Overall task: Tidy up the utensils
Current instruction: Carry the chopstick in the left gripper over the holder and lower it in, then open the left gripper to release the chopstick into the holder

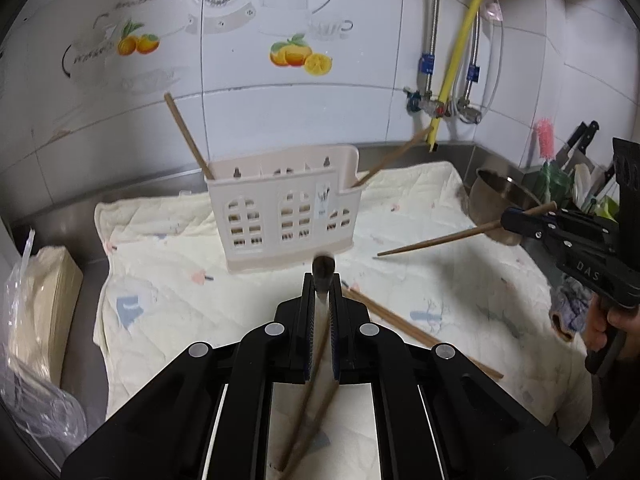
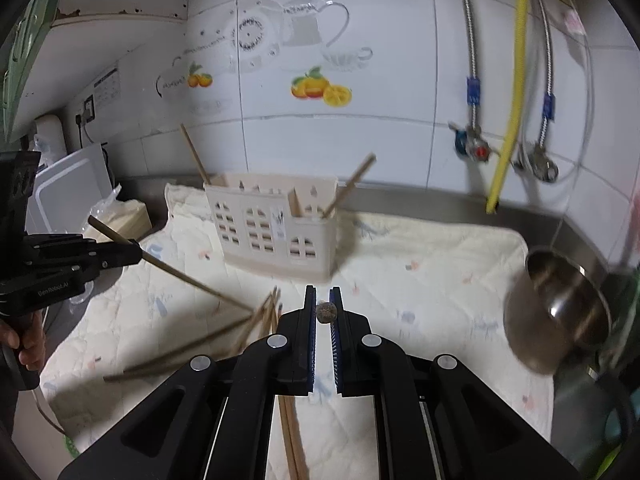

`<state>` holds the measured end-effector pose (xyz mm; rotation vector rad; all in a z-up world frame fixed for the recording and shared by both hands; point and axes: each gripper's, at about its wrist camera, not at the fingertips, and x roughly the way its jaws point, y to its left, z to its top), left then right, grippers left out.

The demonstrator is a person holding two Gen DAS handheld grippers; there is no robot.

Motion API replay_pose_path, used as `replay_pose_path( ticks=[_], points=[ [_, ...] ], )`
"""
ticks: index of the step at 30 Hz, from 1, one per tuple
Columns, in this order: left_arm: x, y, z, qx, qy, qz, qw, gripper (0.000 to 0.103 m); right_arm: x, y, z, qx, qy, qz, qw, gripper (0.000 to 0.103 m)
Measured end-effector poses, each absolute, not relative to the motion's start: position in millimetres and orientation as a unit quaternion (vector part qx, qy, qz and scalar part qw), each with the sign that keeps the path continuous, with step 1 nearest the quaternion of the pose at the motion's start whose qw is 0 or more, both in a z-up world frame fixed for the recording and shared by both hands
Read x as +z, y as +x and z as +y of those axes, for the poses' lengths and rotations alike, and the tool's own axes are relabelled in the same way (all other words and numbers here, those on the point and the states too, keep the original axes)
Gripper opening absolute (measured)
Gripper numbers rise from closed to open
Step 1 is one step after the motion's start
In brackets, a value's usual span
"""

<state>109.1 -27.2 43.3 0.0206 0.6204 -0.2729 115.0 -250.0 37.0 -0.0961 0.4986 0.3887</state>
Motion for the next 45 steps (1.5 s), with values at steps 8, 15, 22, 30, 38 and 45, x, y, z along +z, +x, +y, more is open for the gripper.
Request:
replay_pose_path(
  ticks=[8, 15, 22, 30, 38, 45],
  points=[
    [95.4, 119.5, -17.2, -0.148, 0.003, 0.269, 0.952, 0.006, 94.4, 128.9, -247.1, 0.231, -0.054, 0.224, 0.945, 0.007],
    [147.5, 127.6, -9.0, -0.139, 0.009, 0.218, 0.966, 0.006, 133.3, 131.6, -243.6, 0.255, -0.064, 0.206, 0.943, 0.007],
    [180.6, 145.8, 7.4, -0.106, 0.006, 0.187, 0.977, 0.006, 142.5, 149.6, -238.4, 0.245, -0.081, 0.208, 0.943, 0.007],
    [158.1, 189.4, 20.2, -0.080, 0.006, 0.232, 0.969, 0.006, 126.0, 194.3, -217.6, 0.244, -0.105, 0.268, 0.926, 0.007],
    [125.9, 224.3, 29.9, -0.076, -0.015, 0.278, 0.958, 0.006, 111.9, 231.1, -198.0, 0.248, -0.109, 0.319, 0.908, 0.007],
    [112.5, 228.4, 33.3, -0.076, -0.022, 0.288, 0.954, 0.008, 99.9, 251.3, -197.8, 0.241, -0.087, 0.329, 0.909, 0.009]
  ],
)
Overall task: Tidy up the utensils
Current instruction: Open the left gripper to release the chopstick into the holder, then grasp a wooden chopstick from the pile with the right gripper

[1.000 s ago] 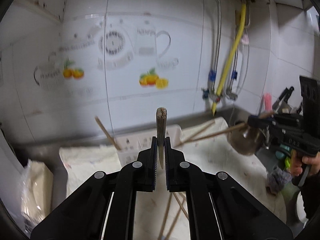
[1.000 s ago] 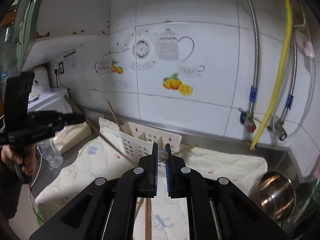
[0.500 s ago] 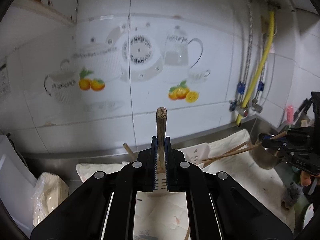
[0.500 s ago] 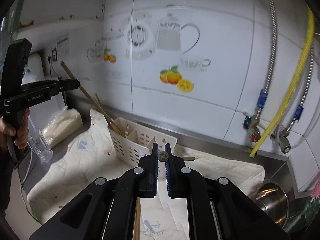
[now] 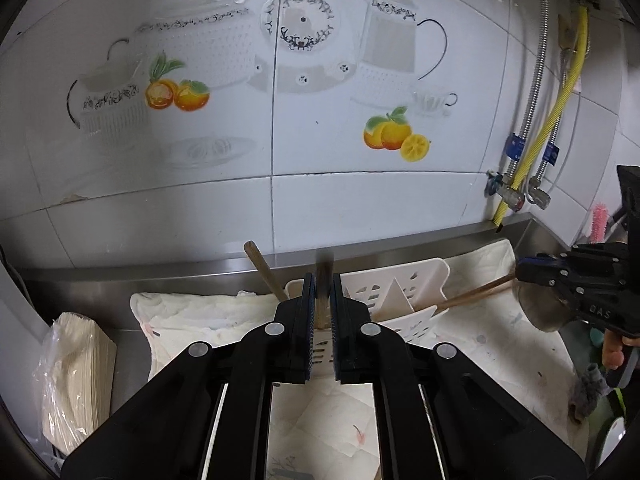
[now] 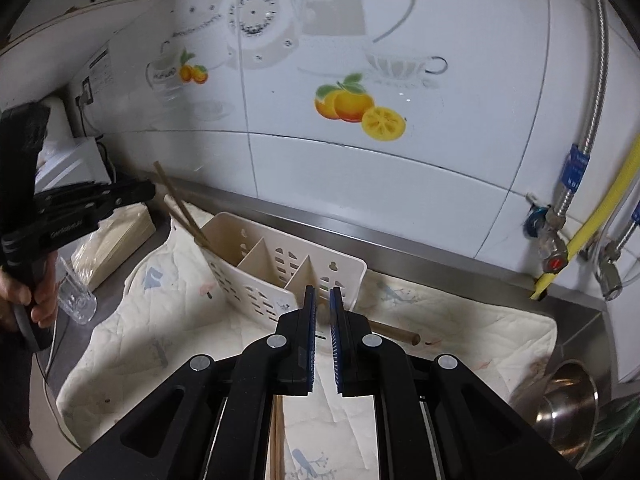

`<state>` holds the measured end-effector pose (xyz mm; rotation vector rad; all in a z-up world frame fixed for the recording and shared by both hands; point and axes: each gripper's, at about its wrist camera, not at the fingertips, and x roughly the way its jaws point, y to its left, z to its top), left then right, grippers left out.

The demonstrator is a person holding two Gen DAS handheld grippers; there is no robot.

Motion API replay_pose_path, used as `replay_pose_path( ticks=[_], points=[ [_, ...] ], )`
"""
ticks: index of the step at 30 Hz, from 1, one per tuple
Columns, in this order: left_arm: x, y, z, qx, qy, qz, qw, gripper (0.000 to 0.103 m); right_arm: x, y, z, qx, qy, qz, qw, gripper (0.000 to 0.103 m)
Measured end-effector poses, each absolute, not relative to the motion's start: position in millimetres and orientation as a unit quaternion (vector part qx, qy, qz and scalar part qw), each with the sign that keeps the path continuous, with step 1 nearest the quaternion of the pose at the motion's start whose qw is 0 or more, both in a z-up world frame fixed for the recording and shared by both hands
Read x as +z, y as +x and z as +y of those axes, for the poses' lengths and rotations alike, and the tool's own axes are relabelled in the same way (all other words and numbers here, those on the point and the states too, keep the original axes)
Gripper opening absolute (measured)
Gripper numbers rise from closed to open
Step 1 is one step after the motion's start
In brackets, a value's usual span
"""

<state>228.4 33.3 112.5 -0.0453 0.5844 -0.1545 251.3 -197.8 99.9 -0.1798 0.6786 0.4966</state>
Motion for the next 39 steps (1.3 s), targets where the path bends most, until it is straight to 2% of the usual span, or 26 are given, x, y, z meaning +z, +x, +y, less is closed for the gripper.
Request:
replay_pose_path(
  ticks=[1, 3, 5, 9, 11, 12, 15, 19, 24, 33, 39],
  points=[
    [112.4, 227.0, 33.6, -0.074, -0.023, 0.286, 0.955, 0.010, 99.6, 251.1, -199.2, 0.242, -0.084, 0.326, 0.910, 0.010],
    [114.4, 224.4, 34.8, -0.072, -0.025, 0.281, 0.957, 0.020, 100.8, 248.8, -201.6, 0.241, -0.079, 0.318, 0.913, 0.014],
    [117.1, 218.9, 35.4, -0.071, -0.028, 0.273, 0.959, 0.023, 104.2, 243.3, -206.5, 0.237, -0.073, 0.307, 0.919, 0.027],
    [124.6, 199.3, 36.5, -0.070, -0.030, 0.255, 0.964, 0.037, 112.8, 221.3, -217.6, 0.224, -0.069, 0.275, 0.933, 0.038],
    [126.5, 185.7, 37.8, -0.072, -0.033, 0.245, 0.966, 0.039, 115.3, 206.5, -222.3, 0.219, -0.067, 0.257, 0.939, 0.048],
    [126.3, 177.5, 37.8, -0.075, -0.036, 0.242, 0.967, 0.041, 115.4, 198.7, -223.6, 0.218, -0.069, 0.249, 0.941, 0.048],
    [120.8, 157.3, 36.7, -0.076, -0.037, 0.238, 0.968, 0.049, 110.5, 176.1, -226.5, 0.218, -0.072, 0.235, 0.945, 0.058],
    [104.8, 132.5, 33.1, -0.084, -0.043, 0.242, 0.966, 0.053, 94.8, 151.9, -226.2, 0.222, -0.072, 0.232, 0.944, 0.067],
    [74.0, 105.3, 24.5, -0.080, -0.036, 0.259, 0.962, 0.060, 64.0, 126.6, -227.4, 0.227, -0.064, 0.246, 0.940, 0.069],
    [19.0, 71.4, 27.4, -0.050, -0.055, 0.297, 0.952, 0.064, -2.3, 91.1, -221.1, 0.218, -0.052, 0.287, 0.931, 0.068],
    [-6.3, 56.4, 35.7, -0.033, -0.083, 0.318, 0.944, 0.065, -41.2, 81.1, -207.9, 0.221, -0.046, 0.318, 0.921, 0.058]
  ],
)
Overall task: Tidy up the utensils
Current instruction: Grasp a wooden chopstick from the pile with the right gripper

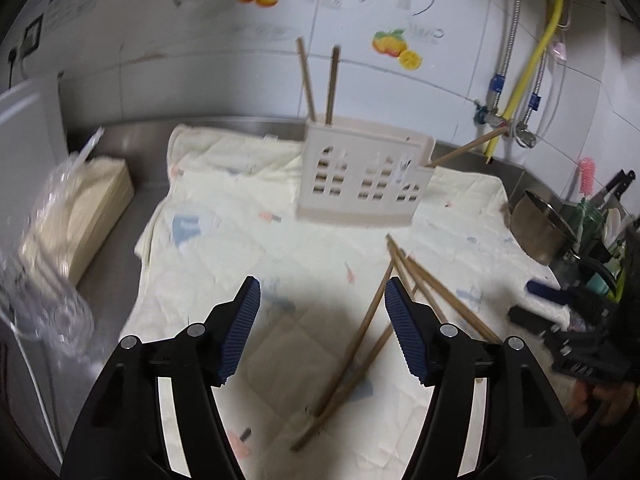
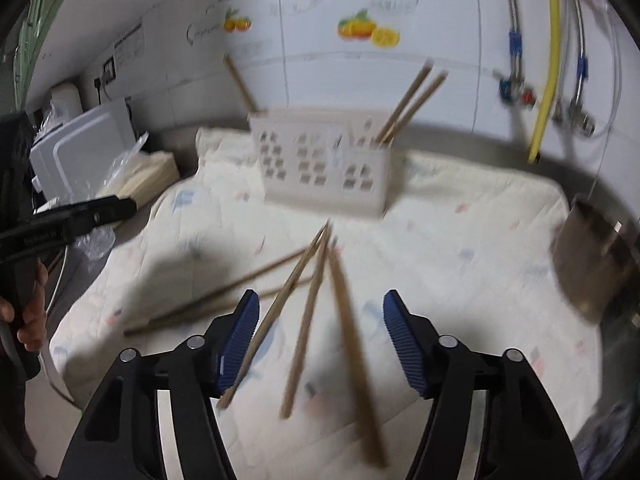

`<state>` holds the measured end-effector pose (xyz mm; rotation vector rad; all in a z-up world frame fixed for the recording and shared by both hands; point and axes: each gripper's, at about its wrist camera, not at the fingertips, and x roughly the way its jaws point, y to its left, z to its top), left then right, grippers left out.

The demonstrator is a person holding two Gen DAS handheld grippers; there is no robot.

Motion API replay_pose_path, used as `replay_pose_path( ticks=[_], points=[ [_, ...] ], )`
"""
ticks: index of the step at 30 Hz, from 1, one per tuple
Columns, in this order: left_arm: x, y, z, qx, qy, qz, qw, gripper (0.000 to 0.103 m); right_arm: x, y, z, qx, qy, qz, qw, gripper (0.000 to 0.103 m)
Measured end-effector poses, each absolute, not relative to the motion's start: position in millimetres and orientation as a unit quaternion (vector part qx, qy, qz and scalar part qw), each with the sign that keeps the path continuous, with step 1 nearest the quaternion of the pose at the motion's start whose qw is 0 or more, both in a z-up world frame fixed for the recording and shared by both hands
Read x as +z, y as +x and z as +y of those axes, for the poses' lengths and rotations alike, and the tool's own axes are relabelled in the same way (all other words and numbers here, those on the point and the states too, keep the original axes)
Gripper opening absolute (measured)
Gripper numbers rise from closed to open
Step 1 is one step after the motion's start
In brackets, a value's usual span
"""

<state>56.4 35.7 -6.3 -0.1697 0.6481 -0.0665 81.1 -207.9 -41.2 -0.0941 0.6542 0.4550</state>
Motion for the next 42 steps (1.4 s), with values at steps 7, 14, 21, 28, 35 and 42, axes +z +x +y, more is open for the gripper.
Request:
replay_pose_path(
  ticks=[7, 14, 21, 28, 35, 42],
  points=[
    [-20.8, 44.6, 41.9, -0.019, -0.100, 0.328, 0.939, 0.065, -88.5, 87.0, -191.1, 0.229, -0.023, 0.371, 0.899, 0.035],
    [-30.0, 39.4, 42.6, -0.018, -0.110, 0.335, 0.935, 0.065, -108.6, 95.4, -188.1, 0.221, -0.004, 0.400, 0.889, 0.022],
    [-37.8, 39.9, 32.5, -0.031, -0.107, 0.344, 0.932, 0.065, -113.8, 99.7, -184.5, 0.212, -0.004, 0.411, 0.887, 0.016],
    [-44.1, 38.2, 20.2, -0.047, -0.107, 0.353, 0.928, 0.065, -115.0, 99.4, -184.0, 0.196, -0.014, 0.409, 0.891, 0.008],
    [-53.9, 39.2, -1.5, -0.072, -0.103, 0.370, 0.920, 0.065, -110.4, 96.8, -188.0, 0.196, -0.014, 0.402, 0.894, 0.006],
    [-63.0, 44.5, -26.6, -0.097, -0.094, 0.388, 0.912, 0.065, -79.8, 87.2, -204.4, 0.199, -0.006, 0.358, 0.912, 0.006]
  ],
)
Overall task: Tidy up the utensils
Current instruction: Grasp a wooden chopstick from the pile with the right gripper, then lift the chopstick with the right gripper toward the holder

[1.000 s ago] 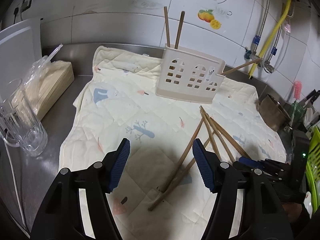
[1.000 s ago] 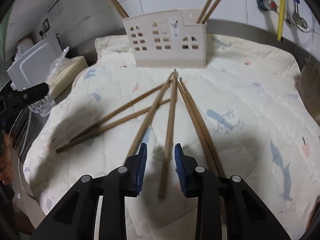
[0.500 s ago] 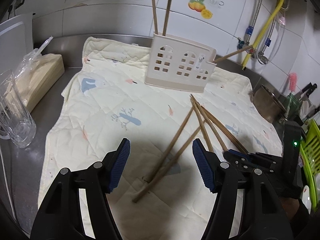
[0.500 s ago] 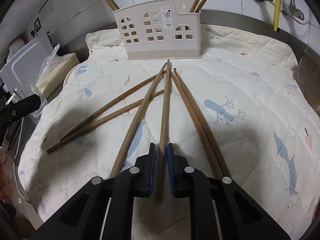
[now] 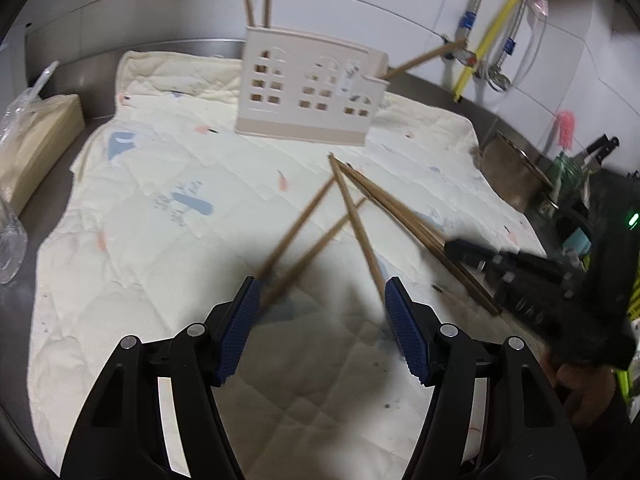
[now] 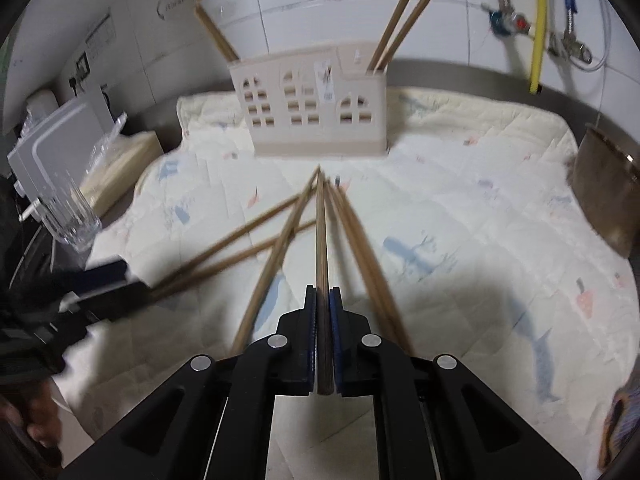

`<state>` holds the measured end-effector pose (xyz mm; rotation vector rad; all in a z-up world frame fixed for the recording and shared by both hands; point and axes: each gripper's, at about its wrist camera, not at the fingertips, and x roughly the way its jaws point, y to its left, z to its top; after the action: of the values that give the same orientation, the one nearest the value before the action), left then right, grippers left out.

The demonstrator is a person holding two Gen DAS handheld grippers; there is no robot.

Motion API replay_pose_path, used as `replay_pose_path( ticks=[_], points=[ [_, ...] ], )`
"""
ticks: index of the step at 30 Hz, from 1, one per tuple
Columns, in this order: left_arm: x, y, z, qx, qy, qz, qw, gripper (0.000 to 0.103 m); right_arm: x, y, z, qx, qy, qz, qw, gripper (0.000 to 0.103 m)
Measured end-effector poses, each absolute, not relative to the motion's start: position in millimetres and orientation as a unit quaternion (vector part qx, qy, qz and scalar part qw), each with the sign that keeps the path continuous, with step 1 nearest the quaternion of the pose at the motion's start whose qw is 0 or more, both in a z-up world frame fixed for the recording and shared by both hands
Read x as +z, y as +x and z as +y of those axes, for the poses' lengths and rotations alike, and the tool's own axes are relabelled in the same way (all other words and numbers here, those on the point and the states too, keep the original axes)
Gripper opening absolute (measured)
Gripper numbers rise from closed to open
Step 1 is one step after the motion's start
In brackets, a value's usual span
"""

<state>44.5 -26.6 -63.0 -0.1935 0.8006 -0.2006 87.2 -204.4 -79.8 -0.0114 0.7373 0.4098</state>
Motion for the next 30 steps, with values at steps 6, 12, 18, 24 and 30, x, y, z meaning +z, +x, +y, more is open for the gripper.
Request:
replay_pose_path(
  ticks=[6, 12, 18, 24, 30],
  points=[
    [-72.4, 54.7, -51.0, -0.118, -0.088, 0.405, 0.902, 0.059, -47.9, 81.2, -217.9, 0.204, 0.003, 0.314, 0.927, 0.006],
    [-82.2, 67.9, -73.0, -0.136, -0.085, 0.419, 0.894, 0.039, -26.1, 74.0, -230.3, 0.212, 0.015, 0.282, 0.936, 0.006],
    [-97.3, 80.4, -85.3, -0.127, -0.080, 0.440, 0.885, 0.027, -14.0, 71.1, -236.8, 0.218, 0.022, 0.265, 0.939, 0.006],
    [-101.2, 84.4, -87.0, -0.110, -0.074, 0.444, 0.886, 0.019, -13.2, 72.0, -238.4, 0.223, 0.023, 0.263, 0.939, 0.006],
    [-95.6, 82.7, -81.0, -0.106, -0.070, 0.439, 0.890, 0.006, -8.5, 74.5, -239.9, 0.224, 0.026, 0.258, 0.940, 0.006]
  ],
)
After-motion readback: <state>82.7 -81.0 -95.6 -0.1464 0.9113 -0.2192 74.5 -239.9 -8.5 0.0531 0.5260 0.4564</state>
